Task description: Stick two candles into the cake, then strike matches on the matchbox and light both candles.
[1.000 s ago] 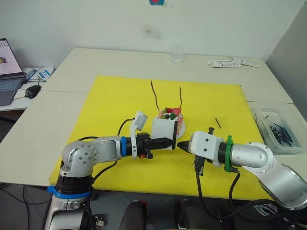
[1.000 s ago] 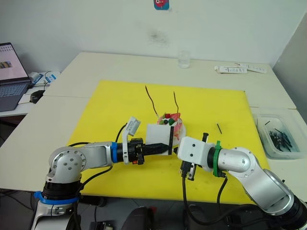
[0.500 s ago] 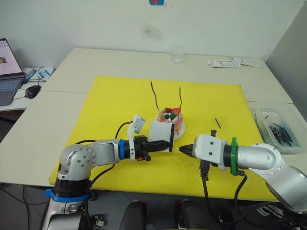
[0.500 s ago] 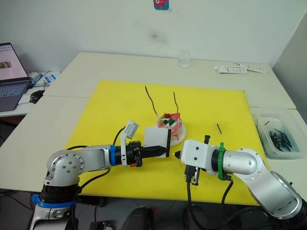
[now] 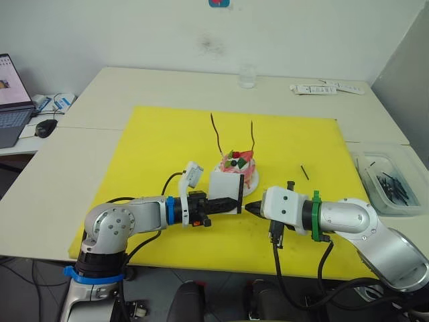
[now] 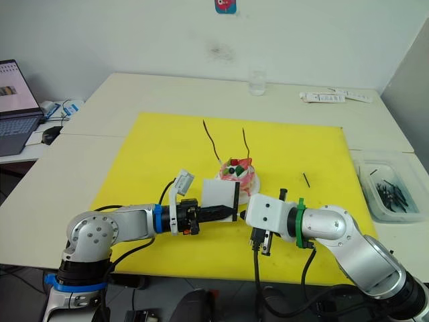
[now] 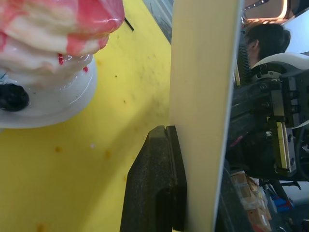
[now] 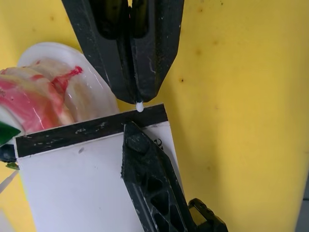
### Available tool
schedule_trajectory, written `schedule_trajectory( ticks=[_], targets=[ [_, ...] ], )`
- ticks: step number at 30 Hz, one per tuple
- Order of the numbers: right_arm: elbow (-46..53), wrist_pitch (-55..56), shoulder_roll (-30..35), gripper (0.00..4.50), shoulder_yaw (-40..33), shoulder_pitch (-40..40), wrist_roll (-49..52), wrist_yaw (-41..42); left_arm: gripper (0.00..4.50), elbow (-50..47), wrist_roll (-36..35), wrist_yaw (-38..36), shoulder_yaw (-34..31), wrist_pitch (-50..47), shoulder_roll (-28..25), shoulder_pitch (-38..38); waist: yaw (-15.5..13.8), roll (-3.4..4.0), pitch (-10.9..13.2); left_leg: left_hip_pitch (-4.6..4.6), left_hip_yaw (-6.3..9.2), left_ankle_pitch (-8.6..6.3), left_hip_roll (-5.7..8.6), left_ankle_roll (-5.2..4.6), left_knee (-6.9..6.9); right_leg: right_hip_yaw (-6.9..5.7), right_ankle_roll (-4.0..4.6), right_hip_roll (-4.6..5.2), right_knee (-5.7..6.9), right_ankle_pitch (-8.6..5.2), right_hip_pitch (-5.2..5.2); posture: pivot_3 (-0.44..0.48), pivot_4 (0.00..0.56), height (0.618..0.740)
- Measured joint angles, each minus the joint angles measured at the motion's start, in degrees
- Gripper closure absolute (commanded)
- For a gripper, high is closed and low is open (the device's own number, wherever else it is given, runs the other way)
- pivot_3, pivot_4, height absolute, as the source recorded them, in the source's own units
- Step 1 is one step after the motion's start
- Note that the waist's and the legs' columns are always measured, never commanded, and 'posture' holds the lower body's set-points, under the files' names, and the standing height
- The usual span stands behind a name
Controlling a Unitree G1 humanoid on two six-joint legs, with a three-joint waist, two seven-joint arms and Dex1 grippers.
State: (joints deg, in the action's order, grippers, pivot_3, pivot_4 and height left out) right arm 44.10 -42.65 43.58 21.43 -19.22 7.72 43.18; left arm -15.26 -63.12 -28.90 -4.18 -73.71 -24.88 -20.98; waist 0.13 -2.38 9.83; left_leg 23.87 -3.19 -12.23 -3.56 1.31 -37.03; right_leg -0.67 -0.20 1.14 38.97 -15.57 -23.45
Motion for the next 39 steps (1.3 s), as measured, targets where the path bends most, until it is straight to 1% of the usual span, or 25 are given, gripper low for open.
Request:
schedule_trajectory(
  ticks=[25, 35, 37, 39],
  targets=[
    [-0.72, 1.26, -1.17, 4.47, 1.38, -0.14, -2.61, 0.71, 4.5, -0.04, -0.93, 2.12, -0.57, -0.78, 0.8, 0.17, 0.0, 0.0, 0.0, 0.0, 0.01, 0.0, 0.0, 0.0, 0.0, -0.01, 0.0, 0.02, 0.0, 0.0, 0.0, 0.0, 0.15, 0.706],
    [-3.74, 4.87, -1.14, 4.47, 3.82, -1.63, -5.54, 2.01, 4.5, -0.03, -0.94, 4.08, -0.93, -1.37, 1.9, 0.15, 0.01, 0.0, 0.0, 0.0, 0.01, 0.0, 0.0, 0.0, 0.0, 0.0, 0.0, 0.02, 0.0, 0.0, 0.0, 0.0, 0.15, 0.706],
    [-4.69, 6.46, -0.88, 4.47, 4.46, -2.19, -6.72, 3.01, 4.5, -0.03, -1.04, 5.12, -1.41, -1.43, 2.89, -0.03, -0.01, 0.0, 0.01, 0.0, 0.0, 0.0, 0.02, 0.0, 0.0, -0.01, 0.0, 0.01, 0.0, 0.0, 0.0, 0.0, 0.15, 0.706],
    [-5.2, 8.81, 0.73, 4.47, 4.46, -2.66, -7.11, 4.9, 4.5, -0.01, -2.38, 6.5, -1.72, -1.74, 3.66, -2.24, -0.03, -0.06, 0.07, 0.02, 0.02, 0.0, 0.03, 0.0, -0.01, -0.03, 0.0, 0.0, 0.0, 0.0, 0.0, 0.0, 0.15, 0.706]
  ],
)
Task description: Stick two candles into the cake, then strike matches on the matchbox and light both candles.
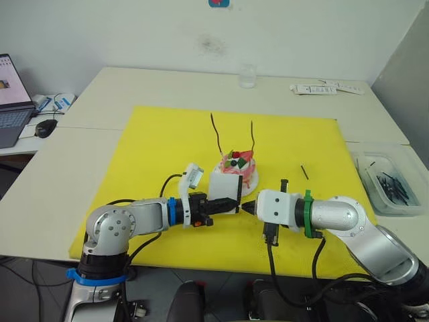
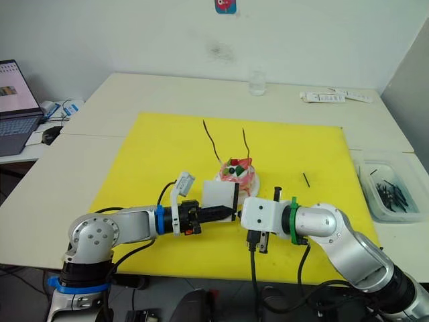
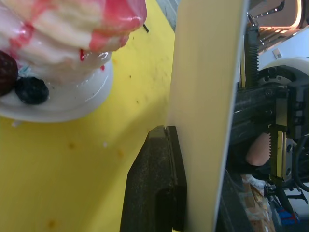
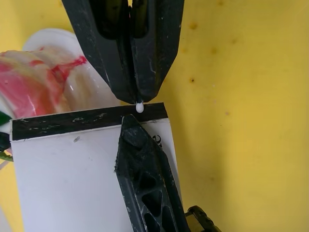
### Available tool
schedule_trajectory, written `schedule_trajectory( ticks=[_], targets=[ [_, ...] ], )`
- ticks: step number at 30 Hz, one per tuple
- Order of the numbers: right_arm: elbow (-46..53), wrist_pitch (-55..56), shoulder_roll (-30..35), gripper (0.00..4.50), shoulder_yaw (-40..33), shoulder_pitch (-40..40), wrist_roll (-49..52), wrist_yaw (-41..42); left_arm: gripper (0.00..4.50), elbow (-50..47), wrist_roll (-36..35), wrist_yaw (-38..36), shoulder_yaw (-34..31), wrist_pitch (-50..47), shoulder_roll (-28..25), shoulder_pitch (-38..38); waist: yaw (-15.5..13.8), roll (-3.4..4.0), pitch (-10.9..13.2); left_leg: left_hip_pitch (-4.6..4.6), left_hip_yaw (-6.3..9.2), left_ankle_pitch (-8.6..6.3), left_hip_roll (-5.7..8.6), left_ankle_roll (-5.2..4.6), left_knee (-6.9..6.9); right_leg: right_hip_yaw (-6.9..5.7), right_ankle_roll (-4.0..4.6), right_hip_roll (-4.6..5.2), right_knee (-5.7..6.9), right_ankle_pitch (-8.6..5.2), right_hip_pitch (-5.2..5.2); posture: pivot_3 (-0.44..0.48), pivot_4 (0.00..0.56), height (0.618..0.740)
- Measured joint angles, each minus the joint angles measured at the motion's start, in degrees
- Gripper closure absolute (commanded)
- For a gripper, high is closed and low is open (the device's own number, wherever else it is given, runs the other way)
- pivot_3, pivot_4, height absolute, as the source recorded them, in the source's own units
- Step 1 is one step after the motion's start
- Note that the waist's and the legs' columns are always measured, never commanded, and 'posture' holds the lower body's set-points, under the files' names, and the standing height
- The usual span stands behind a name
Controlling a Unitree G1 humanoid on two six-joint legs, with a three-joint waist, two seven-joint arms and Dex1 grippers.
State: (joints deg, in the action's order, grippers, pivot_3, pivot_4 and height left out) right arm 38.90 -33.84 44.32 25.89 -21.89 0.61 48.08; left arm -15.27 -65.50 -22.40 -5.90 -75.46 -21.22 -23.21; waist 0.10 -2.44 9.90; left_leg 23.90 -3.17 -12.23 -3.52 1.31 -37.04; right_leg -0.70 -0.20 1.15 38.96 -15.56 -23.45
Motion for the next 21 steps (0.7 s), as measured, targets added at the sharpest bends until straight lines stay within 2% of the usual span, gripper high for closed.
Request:
schedule_trajectory(
  ticks=[2, 4, 7, 10, 14, 21],
  targets=[
    [0.16, 1.23, 1.49, 4.47, 1.46, 0.47, 1.11, 4.01, 4.5, -0.51, -4.93, 0.02, -2.22, 0.24, -0.41, -7.32, -0.4, -0.28, 0.16, 0.12, 0.1, 0.0, -0.02, 0.01, -0.05, -0.22, 0.0, -0.02, 0.0, 0.0, -0.01, 0.0, 0.15, 0.706],
    [1.29, 2.11, 3.2, 4.47, 1.41, 0.84, 2.93, 6.91, 4.5, -0.99, -7.34, -0.58, -6.17, 1.16, -5.13, -13.62, -0.18, -0.18, 0.15, 0.02, 0.08, 0.0, 0.02, 0.01, 0.02, -0.06, 0.0, -0.03, 0.0, 0.0, 0.0, 0.0, 0.15, 0.706],
    [1.82, 2.03, 4.75, 4.47, -1.39, 0.97, 4.61, 8.76, 4.5, -0.6, -8.4, -0.97, -9.81, 1.86, -10.7, -15.64, 0.63, -0.06, 0.09, -0.1, -0.12, 0.0, -0.03, 0.0, 0.06, 0.04, -0.06, 0.01, -0.02, -0.04, 0.0, 0.0, 0.15, 0.706],
    [2.13, 0.97, 3.63, 4.47, -2.8, 0.48, 6.13, 8.88, 4.5, -0.91, -9.96, -2.55, -9.73, 0.66, -13.54, -12.42, 0.62, -0.07, 0.1, -0.03, -0.01, 0.0, -0.09, 0.03, 0.09, 0.02, -0.05, 0.01, -0.01, -0.08, -0.04, 0.0, 0.15, 0.706],
    [2.61, -3.51, 0.63, 4.47, -7.01, -0.51, 8.73, 6.58, 4.5, -5.71, -11.26, -8.88, -9.2, -1.59, -20.95, -1.68, 0.87, -0.05, 0.12, -0.04, 0.02, 0.01, -0.13, 0.1, 0.12, -0.01, 0.02, 0.04, 0.03, -0.13, -0.05, 0.0, 0.15, 0.706],
    [3.23, -8.96, -3.25, 4.47, -9.02, -3.47, 10.19, 2.17, 4.5, -5.86, -6.28, -14.99, -9.08, 2.16, -25.04, 10.57, 0.16, 0.01, 0.15, -0.07, -0.08, 0.01, -0.08, 0.12, 0.06, 0.03, 0.3, 0.14, 0.02, -0.16, -0.08, 0.0, 0.15, 0.706]
  ],
)
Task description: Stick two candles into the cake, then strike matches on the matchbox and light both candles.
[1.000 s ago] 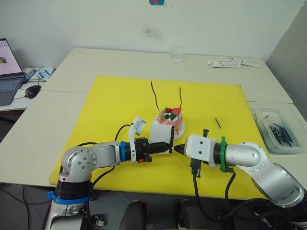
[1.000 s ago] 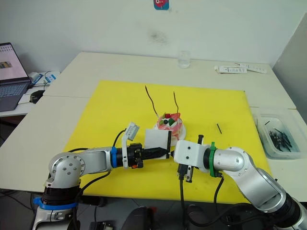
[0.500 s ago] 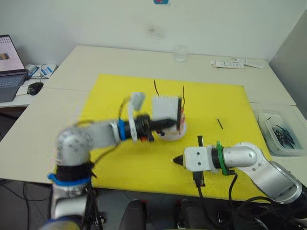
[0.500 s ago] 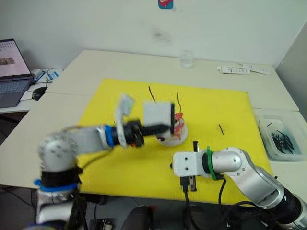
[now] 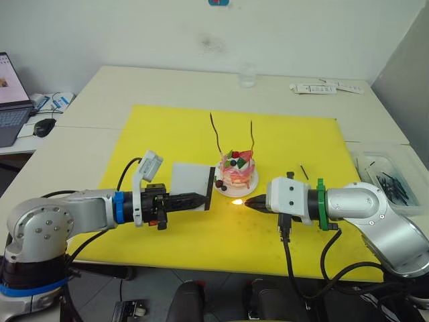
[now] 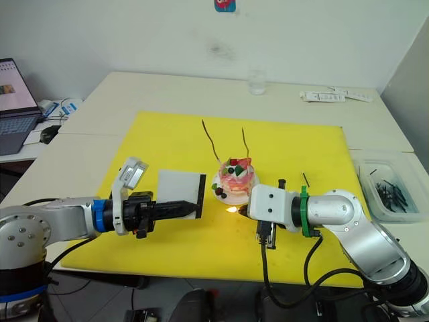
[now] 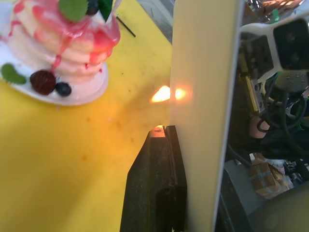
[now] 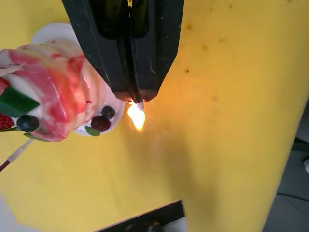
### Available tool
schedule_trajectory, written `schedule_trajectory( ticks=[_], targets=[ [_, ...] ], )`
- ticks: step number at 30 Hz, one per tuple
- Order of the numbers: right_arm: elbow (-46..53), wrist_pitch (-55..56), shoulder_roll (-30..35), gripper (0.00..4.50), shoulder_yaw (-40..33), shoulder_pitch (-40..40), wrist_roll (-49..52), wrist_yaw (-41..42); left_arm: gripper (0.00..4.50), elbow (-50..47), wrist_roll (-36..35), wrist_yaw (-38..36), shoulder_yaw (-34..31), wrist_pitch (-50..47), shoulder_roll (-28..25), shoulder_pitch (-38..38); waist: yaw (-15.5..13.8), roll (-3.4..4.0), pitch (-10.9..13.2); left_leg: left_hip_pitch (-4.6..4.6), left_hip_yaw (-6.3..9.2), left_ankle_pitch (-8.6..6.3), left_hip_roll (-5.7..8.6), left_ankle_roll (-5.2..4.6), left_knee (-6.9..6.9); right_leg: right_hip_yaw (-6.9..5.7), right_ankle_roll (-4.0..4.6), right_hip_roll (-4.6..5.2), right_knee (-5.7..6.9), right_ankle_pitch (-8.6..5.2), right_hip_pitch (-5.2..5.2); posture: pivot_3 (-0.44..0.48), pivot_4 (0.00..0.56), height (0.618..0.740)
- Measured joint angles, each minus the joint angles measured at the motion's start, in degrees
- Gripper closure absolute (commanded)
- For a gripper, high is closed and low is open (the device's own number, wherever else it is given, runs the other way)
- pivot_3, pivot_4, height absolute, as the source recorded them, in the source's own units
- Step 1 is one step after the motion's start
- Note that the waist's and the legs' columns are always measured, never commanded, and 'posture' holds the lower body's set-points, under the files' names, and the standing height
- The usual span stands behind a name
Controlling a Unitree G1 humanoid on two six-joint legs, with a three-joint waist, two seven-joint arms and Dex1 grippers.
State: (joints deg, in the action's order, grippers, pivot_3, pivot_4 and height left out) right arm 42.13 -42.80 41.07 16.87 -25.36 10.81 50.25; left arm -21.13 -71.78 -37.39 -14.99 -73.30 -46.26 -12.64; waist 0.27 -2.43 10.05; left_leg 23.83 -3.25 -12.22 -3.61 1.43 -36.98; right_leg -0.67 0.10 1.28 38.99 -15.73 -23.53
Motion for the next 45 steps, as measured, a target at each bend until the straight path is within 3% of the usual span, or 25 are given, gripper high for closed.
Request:
schedule_trajectory(
  ticks=[6, 16, 28, 45],
  targets=[
    [-1.15, -1.61, -4.07, 4.47, 0.45, -8.09, -1.8, -5.14, 4.5, 3.55, 9.65, -5.12, 4.1, 5.52, -1.09, 8.3, -0.03, 0.05, 0.03, 0.11, -0.04, 0.0, -0.02, 0.0, 0.02, 0.01, 0.04, 0.02, 0.0, 0.01, -0.16, 0.0, 0.15, 0.706],
    [-12.17, 4.77, -9.21, 4.47, 6.03, -20.52, -13.01, -11.73, 4.5, 3.41, 11.93, -6.67, 5.7, 7.92, 1.5, 8.0, -0.14, 0.05, 0.03, 0.61, -0.02, 0.0, -0.03, -0.01, 0.02, -0.03, -0.06, -0.03, 0.06, 0.08, -0.59, 0.0, 0.15, 0.706],
    [-22.01, 14.67, -13.45, 4.47, 6.98, -23.39, -19.14, -12.8, 4.5, 3.29, 11.85, -5.89, 6.93, 7.5, 3.91, 6.0, -0.06, 0.05, 0.03, 0.62, 0.01, 0.0, -0.05, -0.01, 0.0, -0.04, -0.07, -0.09, 0.11, 0.09, -0.59, 0.0, 0.15, 0.706],
    [-23.26, 17.42, -15.24, 4.47, 6.96, -23.39, -22.34, -11.56, 4.5, 3.26, 11.87, -5.8, 7.29, 7.5, 4.85, 5.6, -0.05, 0.05, 0.03, 0.62, -0.01, 0.01, -0.05, -0.01, -0.02, -0.03, -0.02, -0.09, 0.12, 0.13, -0.58, 0.0, 0.15, 0.706]
  ],
)
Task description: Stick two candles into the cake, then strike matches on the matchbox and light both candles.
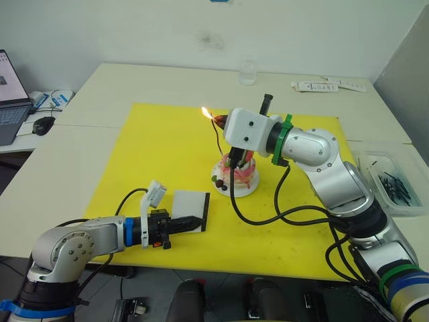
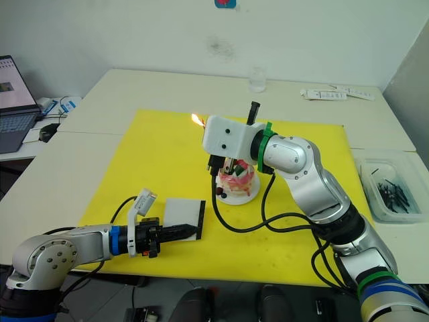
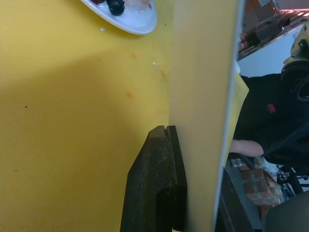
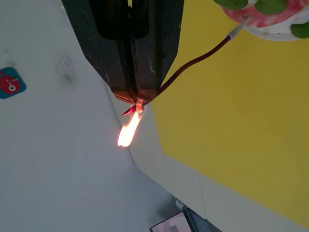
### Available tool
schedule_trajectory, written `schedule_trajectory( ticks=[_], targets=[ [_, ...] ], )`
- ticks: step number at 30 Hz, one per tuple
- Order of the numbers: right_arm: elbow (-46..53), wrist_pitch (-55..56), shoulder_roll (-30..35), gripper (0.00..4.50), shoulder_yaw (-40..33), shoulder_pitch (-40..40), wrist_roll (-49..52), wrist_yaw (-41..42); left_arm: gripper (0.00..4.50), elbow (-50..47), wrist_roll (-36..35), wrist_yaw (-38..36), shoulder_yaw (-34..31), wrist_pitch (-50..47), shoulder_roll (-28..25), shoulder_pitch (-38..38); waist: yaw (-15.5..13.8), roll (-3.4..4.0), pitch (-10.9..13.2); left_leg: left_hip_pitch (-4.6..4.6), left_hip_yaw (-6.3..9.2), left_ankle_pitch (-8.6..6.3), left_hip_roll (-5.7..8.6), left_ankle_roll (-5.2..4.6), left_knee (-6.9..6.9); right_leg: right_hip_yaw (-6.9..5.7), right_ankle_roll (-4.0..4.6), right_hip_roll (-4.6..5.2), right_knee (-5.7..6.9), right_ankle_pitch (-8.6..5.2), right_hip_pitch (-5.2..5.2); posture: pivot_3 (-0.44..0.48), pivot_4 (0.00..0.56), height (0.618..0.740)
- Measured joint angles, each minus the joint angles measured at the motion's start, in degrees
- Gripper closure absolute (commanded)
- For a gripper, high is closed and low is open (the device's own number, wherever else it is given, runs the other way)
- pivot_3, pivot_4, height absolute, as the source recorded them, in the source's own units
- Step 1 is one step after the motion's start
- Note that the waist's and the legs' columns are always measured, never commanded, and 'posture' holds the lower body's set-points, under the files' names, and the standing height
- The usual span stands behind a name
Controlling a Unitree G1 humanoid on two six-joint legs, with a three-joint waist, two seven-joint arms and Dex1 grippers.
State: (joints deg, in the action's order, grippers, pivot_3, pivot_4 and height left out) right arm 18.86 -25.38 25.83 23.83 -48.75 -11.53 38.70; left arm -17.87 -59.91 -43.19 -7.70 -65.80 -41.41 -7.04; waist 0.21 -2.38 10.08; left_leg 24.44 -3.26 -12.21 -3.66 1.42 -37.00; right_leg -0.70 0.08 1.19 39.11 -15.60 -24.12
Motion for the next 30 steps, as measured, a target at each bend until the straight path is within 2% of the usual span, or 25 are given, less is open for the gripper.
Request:
schedule_trajectory(
  ticks=[30],
  targets=[
    [-1.27, 2.03, -0.07, 4.47, -0.25, 0.44, -3.0, 0.03, 4.5, 0.0, 0.08, -0.08, 0.93, 0.0, 0.14, -0.34, 0.01, 0.0, 0.0, 0.0, 0.0, 0.0, 0.0, 0.0, -0.02, 0.0, 0.02, -0.01, 0.02, 0.01, 0.0, 0.0, 0.15, 0.706]
  ],
)
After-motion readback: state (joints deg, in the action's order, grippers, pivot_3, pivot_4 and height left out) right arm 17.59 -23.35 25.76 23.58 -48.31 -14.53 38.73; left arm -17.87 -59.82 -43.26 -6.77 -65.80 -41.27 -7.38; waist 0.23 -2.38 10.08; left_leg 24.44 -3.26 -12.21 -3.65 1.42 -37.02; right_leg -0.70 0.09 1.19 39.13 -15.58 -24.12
